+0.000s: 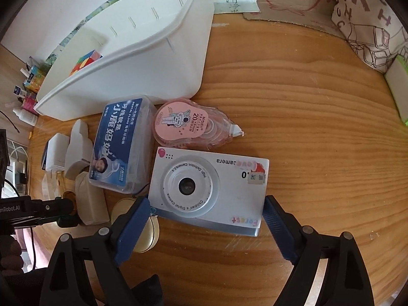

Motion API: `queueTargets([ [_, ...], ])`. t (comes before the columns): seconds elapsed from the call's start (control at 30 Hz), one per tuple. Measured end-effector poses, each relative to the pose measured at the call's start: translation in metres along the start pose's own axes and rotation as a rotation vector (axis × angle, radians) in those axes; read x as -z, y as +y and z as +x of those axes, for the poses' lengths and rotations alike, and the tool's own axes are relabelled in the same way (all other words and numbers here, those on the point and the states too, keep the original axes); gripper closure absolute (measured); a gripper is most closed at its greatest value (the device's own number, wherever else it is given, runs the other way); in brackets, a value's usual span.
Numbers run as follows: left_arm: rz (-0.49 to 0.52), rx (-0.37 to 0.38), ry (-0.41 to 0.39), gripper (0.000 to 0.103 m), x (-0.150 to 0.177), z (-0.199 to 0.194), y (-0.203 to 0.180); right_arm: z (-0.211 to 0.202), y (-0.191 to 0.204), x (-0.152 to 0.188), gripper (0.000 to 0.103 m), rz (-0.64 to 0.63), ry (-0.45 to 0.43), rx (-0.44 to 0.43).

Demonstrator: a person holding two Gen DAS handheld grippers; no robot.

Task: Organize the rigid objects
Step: 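Grasp the green-gold bottle with the left tool while the right tool grasps the white photo device, then lift the bottle and white device and carry both over the basket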

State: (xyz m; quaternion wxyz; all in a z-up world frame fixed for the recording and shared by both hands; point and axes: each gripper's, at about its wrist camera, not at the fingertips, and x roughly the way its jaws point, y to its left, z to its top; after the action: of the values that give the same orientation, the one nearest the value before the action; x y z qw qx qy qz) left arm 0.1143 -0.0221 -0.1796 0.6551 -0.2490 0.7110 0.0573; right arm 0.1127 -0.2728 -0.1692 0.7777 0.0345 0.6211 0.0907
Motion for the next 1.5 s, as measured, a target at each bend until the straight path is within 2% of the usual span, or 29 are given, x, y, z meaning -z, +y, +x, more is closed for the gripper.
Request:
queueTargets([
  [0.1,-0.012,0.015,0.009,0.041,-0.004,0.005,-0.001,0.003,0.005,-0.003,0.008,-0.016,0.006,0.014],
  [0.17,-0.014,0.024,0.012,0.046,-0.006,0.01,0.0,0.005,0.009,-0.005,0.005,-0.025,0.01,0.02],
  [0.4,-0.037,0.038,0.01,0.047,-0.005,0.014,0.002,0.012,0.019,-0.017,0.003,-0.041,0.004,0.057],
  [0.47,-0.041,0.051,0.015,0.052,-0.002,0.011,0.004,0.015,0.023,-0.021,0.003,-0.047,0.005,0.076],
  [0.67,-0.059,0.055,0.008,0.052,0.004,0.01,0.012,0.024,0.033,-0.03,0.003,-0.069,0.009,0.123],
  [0.9,-0.068,0.053,0.007,0.052,0.011,0.009,0.024,0.025,0.04,-0.031,0.006,-0.068,0.015,0.127],
  [1.33,-0.005,0.068,-0.025,0.052,0.027,-0.008,0.025,0.019,0.026,-0.002,0.006,-0.006,0.04,0.13],
  [1.5,0.024,0.079,-0.051,0.052,0.037,-0.019,0.026,0.014,0.017,0.019,0.006,0.042,0.04,0.113],
])
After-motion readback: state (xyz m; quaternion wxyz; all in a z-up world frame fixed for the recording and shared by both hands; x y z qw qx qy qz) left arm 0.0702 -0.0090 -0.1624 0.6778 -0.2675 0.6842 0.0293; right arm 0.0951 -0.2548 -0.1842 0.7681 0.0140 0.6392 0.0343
